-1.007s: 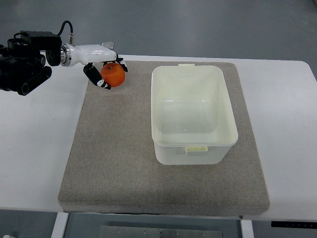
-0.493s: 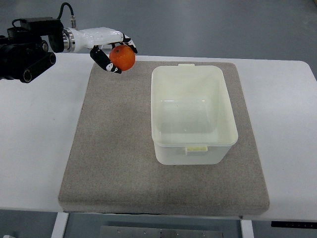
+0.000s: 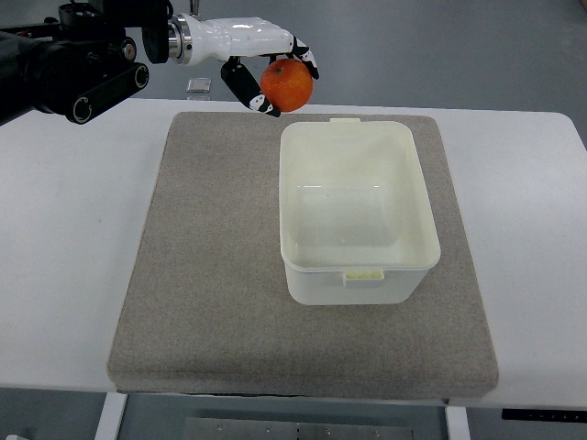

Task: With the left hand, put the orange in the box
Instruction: 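Carry the orange over the white box and lower it inside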

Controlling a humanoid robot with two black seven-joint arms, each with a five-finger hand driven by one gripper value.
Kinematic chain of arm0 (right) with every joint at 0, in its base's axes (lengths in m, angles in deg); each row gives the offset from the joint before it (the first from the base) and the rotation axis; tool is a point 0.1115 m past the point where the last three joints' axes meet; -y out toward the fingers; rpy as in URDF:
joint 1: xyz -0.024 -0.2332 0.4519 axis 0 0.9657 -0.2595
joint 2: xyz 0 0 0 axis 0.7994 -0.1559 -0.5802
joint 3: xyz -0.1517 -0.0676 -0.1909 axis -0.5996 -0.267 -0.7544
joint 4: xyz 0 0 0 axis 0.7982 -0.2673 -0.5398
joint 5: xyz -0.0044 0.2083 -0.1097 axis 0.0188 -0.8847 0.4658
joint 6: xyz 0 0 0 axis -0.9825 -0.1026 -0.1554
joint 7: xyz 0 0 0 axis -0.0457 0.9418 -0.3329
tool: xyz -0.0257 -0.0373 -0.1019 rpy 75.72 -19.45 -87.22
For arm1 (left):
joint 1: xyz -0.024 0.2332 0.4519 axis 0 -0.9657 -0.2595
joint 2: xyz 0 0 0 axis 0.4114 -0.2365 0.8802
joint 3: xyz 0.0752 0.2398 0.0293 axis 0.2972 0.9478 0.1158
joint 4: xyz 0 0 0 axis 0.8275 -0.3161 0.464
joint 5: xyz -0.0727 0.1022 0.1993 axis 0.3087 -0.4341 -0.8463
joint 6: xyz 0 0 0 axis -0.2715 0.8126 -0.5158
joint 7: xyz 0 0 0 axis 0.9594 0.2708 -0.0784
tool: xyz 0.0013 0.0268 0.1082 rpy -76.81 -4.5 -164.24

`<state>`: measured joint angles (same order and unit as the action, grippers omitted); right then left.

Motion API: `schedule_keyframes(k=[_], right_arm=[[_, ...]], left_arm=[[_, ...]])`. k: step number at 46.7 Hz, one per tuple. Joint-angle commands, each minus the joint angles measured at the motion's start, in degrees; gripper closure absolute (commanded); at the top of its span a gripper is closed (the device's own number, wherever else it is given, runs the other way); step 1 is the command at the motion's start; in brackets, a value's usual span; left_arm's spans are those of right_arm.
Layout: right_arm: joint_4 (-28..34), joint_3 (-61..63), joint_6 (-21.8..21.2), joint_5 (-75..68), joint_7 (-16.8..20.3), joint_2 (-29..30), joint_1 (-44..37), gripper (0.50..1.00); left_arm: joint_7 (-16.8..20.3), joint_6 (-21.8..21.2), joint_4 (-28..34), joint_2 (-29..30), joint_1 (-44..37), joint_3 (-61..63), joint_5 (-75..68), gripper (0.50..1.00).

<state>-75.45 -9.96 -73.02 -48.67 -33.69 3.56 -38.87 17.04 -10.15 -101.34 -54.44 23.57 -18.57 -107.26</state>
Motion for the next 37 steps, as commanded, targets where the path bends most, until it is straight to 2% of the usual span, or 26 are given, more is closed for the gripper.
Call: schedule_keyframes(k=[1, 14, 22, 37], right_arm=[[0.01, 0.00, -0.02, 0.00, 0.00, 0.00, 0.01, 0.574], [0.01, 0.00, -0.02, 0.00, 0.00, 0.00, 0.01, 0.574], [0.01, 0.08, 0.07, 0.00, 0.00, 0.00, 0.01, 0.574], [0.01, 0.00, 0.07, 0.00, 0.00, 0.00, 0.01, 0.574]], left_arm=[[0.00, -0.08, -2.46, 0.08, 0.98, 0.01, -0.86, 1.000], [0.00, -2.54, -11.16, -0.09, 2.12, -0.17, -5.25, 1.000], [0.00, -3.42, -12.75, -2.90, 1.68, -0.25, -6.66, 1.000], [0.00, -3.59, -16.44, -4.05, 0.63, -0.25, -11.40, 1.000]])
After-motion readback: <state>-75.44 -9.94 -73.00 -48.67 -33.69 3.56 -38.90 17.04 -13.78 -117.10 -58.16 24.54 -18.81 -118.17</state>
